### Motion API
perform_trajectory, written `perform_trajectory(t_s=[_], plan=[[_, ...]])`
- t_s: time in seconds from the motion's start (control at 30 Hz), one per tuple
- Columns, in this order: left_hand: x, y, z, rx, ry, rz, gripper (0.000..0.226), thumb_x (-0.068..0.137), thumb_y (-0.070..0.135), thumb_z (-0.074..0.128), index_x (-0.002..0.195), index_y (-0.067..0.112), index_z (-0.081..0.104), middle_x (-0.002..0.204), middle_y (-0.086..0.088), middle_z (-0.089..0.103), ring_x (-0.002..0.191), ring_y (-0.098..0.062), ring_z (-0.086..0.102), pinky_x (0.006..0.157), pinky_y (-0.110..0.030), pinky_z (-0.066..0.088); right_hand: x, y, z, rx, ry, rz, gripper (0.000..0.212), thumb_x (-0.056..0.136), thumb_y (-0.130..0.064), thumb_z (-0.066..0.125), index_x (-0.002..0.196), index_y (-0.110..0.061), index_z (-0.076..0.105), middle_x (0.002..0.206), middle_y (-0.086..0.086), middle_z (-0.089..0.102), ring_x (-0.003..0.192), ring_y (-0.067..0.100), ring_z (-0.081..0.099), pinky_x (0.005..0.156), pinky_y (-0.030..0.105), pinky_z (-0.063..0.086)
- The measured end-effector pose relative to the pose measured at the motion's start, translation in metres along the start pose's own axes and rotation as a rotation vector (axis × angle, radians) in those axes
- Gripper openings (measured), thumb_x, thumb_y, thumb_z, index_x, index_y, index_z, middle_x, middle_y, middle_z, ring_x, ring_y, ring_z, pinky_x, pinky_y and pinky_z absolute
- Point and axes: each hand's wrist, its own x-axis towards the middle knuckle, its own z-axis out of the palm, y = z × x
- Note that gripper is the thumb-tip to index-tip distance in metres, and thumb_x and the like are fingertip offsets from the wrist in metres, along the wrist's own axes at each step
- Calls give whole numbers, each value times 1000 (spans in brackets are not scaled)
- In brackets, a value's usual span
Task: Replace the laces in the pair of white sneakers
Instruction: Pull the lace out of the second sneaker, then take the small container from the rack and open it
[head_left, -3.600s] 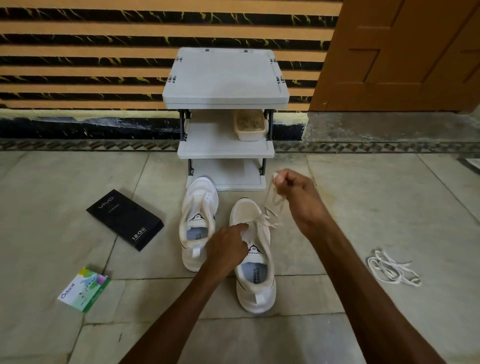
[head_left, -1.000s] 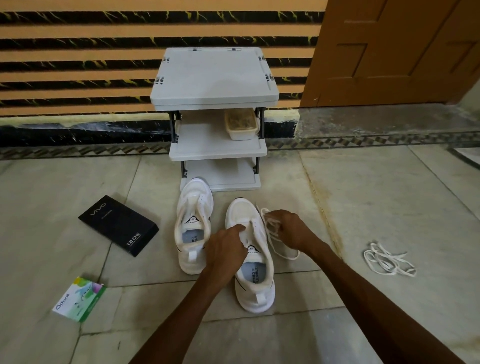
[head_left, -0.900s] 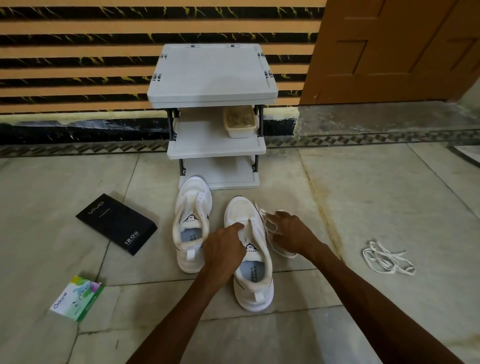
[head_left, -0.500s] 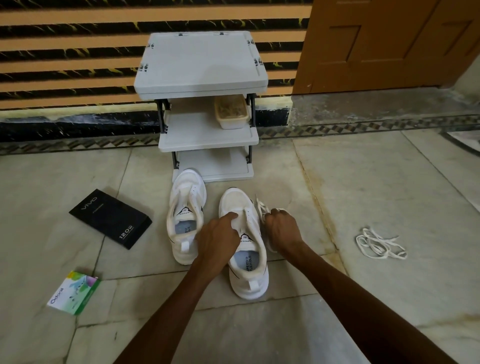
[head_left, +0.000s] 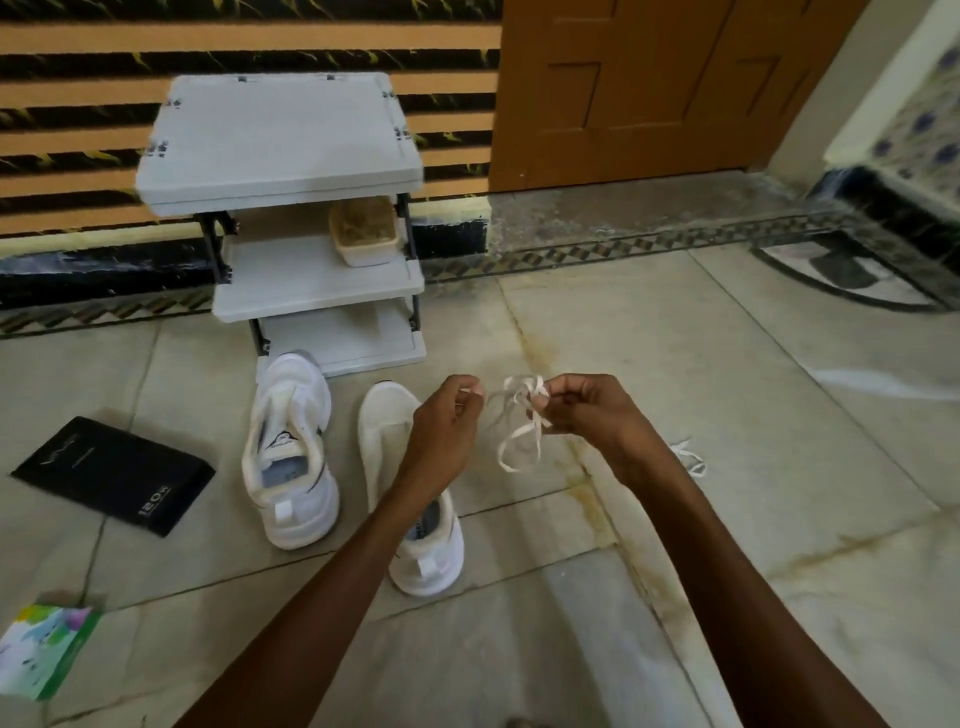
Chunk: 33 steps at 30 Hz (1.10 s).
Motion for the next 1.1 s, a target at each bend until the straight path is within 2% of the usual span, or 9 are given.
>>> perform_trajectory(t_s=[0.13, 0.33, 0.43, 0.5, 0.57, 0.67, 0.83, 0.97, 1.1], plan=[[4, -6, 30, 21, -98, -9, 15, 96, 20, 56, 109, 22, 64, 98, 2, 68, 94, -14, 64, 73, -15, 42, -14, 9, -54, -259, 90, 162, 4, 85, -6, 70, 83, -5, 73, 73, 7, 67, 65, 13, 63, 65, 23, 53], [-5, -3, 67, 28, -225, -7, 20, 94, 12, 52, 107, 21, 64, 94, 0, 72, 91, -18, 66, 85, -31, 50, -7, 36, -123, -470, 250, 454, 31, 81, 4, 62, 53, -10, 61, 48, 2, 60, 43, 11, 59, 53, 19, 50], [-8, -1, 80, 45, -279, -13, 23, 94, 8, 50, 106, 20, 65, 91, 3, 72, 91, -17, 67, 85, -31, 51, 10, 50, -132, -624, 315, 508, 24, 83, -9, 65, 62, -11, 55, 47, 1, 59, 55, 13, 61, 50, 16, 44], [-8, -2, 84, 67, -292, -10, 25, 93, 5, 48, 104, 20, 66, 88, 5, 72, 92, -16, 66, 86, -30, 50, 17, 59, -128, -786, 348, 457, 18, 84, -21, 65, 74, -6, 60, 70, 9, 64, 73, 22, 64, 60, 23, 45], [-8, -1, 86, 84, -296, -6, 27, 93, 4, 48, 103, 21, 66, 87, 6, 72, 93, -15, 66, 87, -30, 51, 21, 69, -123, -839, 372, 345, 25, 85, -26, 66, 89, -2, 70, 88, 15, 69, 89, 29, 67, 69, 30, 49], [-6, -1, 87, 105, -294, 5, 25, 93, 6, 51, 102, 22, 67, 87, 6, 72, 92, -13, 66, 87, -28, 51, 21, 75, -116, -912, 311, 255, 23, 89, -27, 61, 89, -6, 72, 93, 17, 70, 89, 33, 67, 65, 29, 46], [-5, -5, 75, 167, -251, 76, 23, 94, 9, 53, 103, 23, 69, 88, 9, 71, 85, -4, 65, 69, -5, 43, 20, 65, -113, -1112, 383, 163, 21, 90, -32, 63, 104, -20, 72, 109, 9, 61, 101, 30, 59, 75, 34, 49], [-10, -8, 51, 195, -203, 159, 21, 94, 8, 55, 103, 20, 69, 92, 7, 71, 87, -3, 64, 74, -6, 44, 15, 26, -96, -1059, 472, 105, 20, 89, -36, 66, 95, -20, 75, 94, 9, 71, 85, 29, 67, 67, 29, 48], [-14, -13, 11, 272, -33, 256, 19, 94, 8, 57, 103, 19, 70, 102, 9, 68, 95, -5, 60, 86, -17, 43, 5, -5, -43, -709, 230, -96, 6, 84, -30, 71, 80, -28, 75, 81, -5, 74, 75, 8, 66, 67, 21, 47]])
